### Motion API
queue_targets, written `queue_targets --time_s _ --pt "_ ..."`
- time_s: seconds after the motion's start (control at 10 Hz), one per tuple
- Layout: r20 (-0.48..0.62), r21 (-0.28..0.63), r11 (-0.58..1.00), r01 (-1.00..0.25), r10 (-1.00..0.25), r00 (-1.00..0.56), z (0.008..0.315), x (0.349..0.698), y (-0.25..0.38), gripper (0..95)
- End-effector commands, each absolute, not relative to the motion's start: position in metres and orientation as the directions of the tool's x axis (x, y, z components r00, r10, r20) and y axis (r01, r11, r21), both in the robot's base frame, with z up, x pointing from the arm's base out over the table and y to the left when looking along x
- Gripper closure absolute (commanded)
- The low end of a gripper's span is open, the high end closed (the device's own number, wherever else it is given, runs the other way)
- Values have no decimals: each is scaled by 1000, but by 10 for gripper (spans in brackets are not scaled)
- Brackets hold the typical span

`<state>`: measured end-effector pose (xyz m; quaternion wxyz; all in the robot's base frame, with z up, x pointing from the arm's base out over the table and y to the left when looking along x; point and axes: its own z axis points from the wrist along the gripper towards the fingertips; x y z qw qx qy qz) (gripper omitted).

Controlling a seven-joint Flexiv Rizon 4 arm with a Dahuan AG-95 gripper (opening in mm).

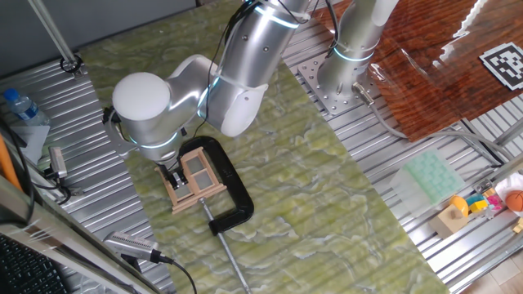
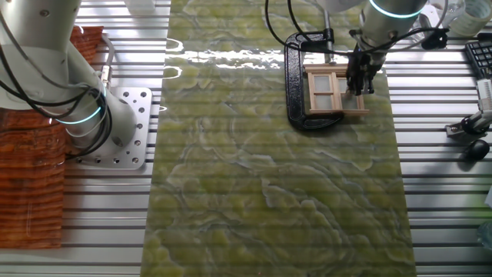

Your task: Open a sliding window

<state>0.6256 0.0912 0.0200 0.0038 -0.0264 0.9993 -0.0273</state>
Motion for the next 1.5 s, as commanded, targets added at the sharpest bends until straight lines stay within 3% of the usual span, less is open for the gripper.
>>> queue_targets --time_s 0.1,0.4,0.7,0.9,1.3,1.5 --pt "-10 -55 997 -52 -52 -999 14 625 93 950" --pt "-17 -94 994 -54 -56 -998 13 621 102 950" --pt "-23 -59 997 -47 -49 -999 25 617 108 950" --pt "-18 38 999 -30 -29 -999 47 613 112 950" --pt "1 -51 996 -69 -70 -998 70 608 113 950" --pt "1 -51 996 -75 -75 -997 72 615 101 950"
